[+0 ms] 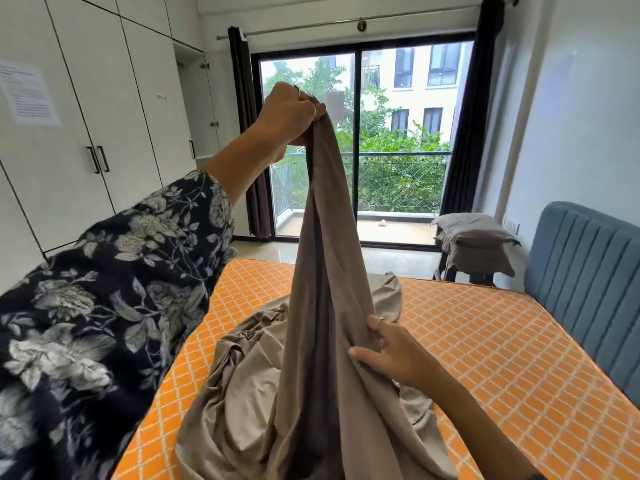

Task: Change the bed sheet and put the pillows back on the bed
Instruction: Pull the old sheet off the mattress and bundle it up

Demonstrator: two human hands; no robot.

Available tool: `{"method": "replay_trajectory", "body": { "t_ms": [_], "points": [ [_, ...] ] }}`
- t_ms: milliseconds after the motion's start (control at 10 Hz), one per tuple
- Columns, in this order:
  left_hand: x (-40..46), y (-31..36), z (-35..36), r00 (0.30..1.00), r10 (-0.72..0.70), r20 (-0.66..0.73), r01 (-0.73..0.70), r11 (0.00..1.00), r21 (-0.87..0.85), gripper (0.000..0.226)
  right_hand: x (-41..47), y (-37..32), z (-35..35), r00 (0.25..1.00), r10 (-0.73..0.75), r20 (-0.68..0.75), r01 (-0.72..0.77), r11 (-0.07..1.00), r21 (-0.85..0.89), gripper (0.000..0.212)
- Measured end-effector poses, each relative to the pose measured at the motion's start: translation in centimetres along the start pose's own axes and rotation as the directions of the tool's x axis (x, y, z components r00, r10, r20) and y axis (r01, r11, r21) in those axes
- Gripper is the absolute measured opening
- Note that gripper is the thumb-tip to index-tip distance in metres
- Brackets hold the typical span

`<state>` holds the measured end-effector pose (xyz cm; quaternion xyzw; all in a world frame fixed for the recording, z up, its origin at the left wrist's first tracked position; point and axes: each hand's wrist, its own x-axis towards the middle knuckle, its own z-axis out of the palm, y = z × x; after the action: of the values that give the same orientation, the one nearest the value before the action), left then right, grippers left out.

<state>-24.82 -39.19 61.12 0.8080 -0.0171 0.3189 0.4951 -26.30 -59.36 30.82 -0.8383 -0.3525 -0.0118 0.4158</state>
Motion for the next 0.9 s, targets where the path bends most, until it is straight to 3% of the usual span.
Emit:
{"method": "replay_trajectory", "body": {
  "t_ms": [100,200,300,400,500,600,700,800,900],
  "points": [
    [-0.1,0.4,0.1,1.0,0.006,0.003,-0.006,1.0,0.011,0.021,-0.2,1.0,1.3,0.986,0.1,0.132,-0.097,0.995,-0.024,0.04],
    [-0.2,0.5,0.0,1.0,0.016,0.014,-0.016,0.999,0.028,0.022,-1.3,2.6,1.4,0.948,0.169,0.271,-0.12,0.975,-0.187,0.023],
    [-0.2,0.5,-0.4,1.0,0.017,0.009,-0.018,0.998,0.061,0.021,-0.5,4.4,-4.3,0.924,0.25,0.29,-0.202,0.962,-0.186,0.035],
    [0.5,0.4,-1.4,0.997,0.029,-0.066,-0.021,0.993,0.117,0.021,0.7,4.7,-16.0,0.931,0.308,-0.196,-0.348,0.911,-0.221,0.048],
    [1.0,1.0,-2.1,0.995,0.047,-0.09,-0.037,0.994,0.105,0.016,-0.5,1.7,-25.4,0.612,0.173,-0.772,-0.518,0.825,-0.226,0.022],
    [1.6,1.9,-1.7,0.988,0.097,-0.116,-0.082,0.988,0.13,0.013,-3.7,-2.5,-22.8,0.297,-0.001,-0.955,-0.514,0.843,-0.161,0.026],
    [2.3,2.9,-1.6,0.984,0.124,-0.127,-0.103,0.982,0.161,0.007,-7.2,-2.3,-12.2,0.519,-0.294,-0.803,-0.358,0.778,-0.517,0.019],
    [1.9,4.2,-0.7,0.98,0.17,-0.103,-0.143,0.964,0.224,0.021,-10.0,1.6,-0.9,0.758,-0.518,-0.397,0.011,0.618,-0.786,0.024],
    [0.9,5.4,0.9,0.985,0.171,0.008,-0.168,0.957,0.238,0.014,-9.6,0.3,4.8,0.812,-0.532,-0.24,0.202,0.641,-0.74,0.019]
  ]
}}
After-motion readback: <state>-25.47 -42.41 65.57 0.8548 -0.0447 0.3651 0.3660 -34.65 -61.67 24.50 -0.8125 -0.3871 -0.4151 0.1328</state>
